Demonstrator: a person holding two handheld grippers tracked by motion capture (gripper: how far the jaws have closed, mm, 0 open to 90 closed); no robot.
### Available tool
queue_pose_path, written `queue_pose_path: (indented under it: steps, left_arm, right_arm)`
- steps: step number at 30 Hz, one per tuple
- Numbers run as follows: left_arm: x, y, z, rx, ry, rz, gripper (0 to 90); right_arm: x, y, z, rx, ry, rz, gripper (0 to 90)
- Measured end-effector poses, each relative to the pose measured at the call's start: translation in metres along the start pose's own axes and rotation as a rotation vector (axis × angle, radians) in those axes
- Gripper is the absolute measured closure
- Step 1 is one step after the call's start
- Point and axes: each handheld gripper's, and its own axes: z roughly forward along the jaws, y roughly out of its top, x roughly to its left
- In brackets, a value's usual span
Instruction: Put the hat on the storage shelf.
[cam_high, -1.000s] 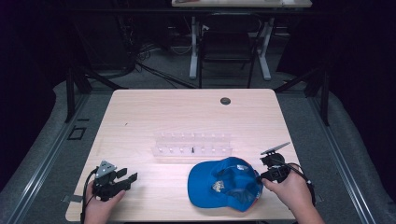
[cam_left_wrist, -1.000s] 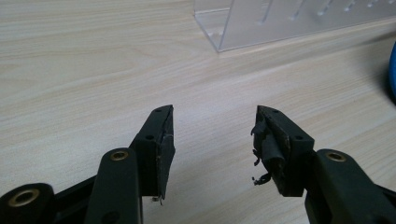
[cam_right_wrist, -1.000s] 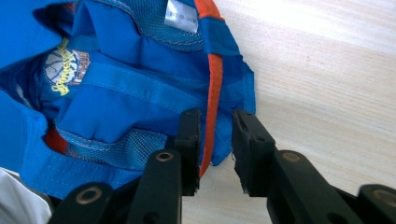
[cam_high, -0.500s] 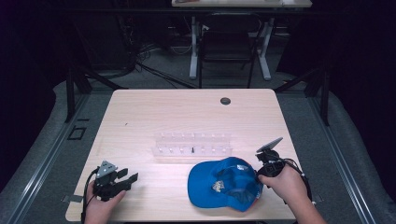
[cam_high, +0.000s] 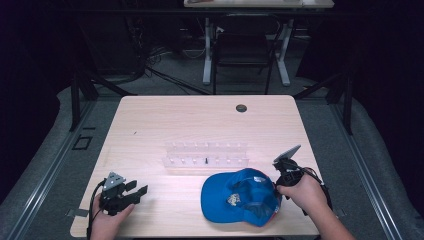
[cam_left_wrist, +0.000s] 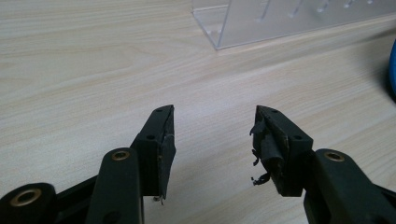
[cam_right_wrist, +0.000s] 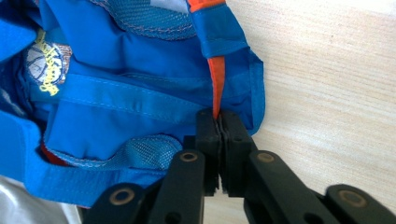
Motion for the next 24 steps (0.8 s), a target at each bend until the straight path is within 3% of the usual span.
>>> queue_pose_path:
  steps: [6, 7, 10, 13, 14, 19, 20, 21, 24]
  left_arm:
    - [0.000, 0.000, 0.000, 0.003, -0.003, 0.001, 49.0]
    - [0.000, 0.000, 0.000, 0.001, 0.001, 0.002, 49.0]
    - [0.000, 0.000, 0.000, 0.000, 0.000, 0.000, 49.0]
    - [0.000, 0.000, 0.000, 0.001, 0.001, 0.001, 49.2]
    - [0.000, 0.000, 0.000, 0.001, 0.000, 0.000, 49.2]
    - [0.000, 0.000, 0.000, 0.001, -0.002, 0.003, 49.1]
    - [0.000, 0.000, 0.000, 0.001, -0.002, 0.003, 49.1]
    - [0.000, 0.000, 0.000, 0.002, -0.001, 0.003, 49.2]
    - [0.000, 0.000, 0.000, 0.002, -0.001, 0.003, 49.2]
  right_arm:
    - [-0.002, 0.001, -0.006, 0.031, 0.015, -0.025, 89.0]
    - [-0.001, 0.000, -0.007, 0.019, 0.027, -0.004, 88.9]
    - [-0.001, 0.000, -0.007, 0.011, 0.038, -0.002, 88.9]
    - [-0.002, 0.002, -0.007, 0.042, 0.030, -0.018, 89.1]
    - [-0.001, 0.001, -0.005, 0.029, 0.032, -0.002, 89.2]
    - [0.000, 0.004, -0.009, 0.050, 0.046, -0.012, 89.4]
    - [0.000, 0.003, -0.010, 0.034, 0.057, 0.010, 89.4]
    - [0.000, 0.005, -0.015, 0.073, 0.046, -0.017, 89.4]
    - [0.003, 0.005, -0.020, 0.044, 0.049, 0.010, 89.4]
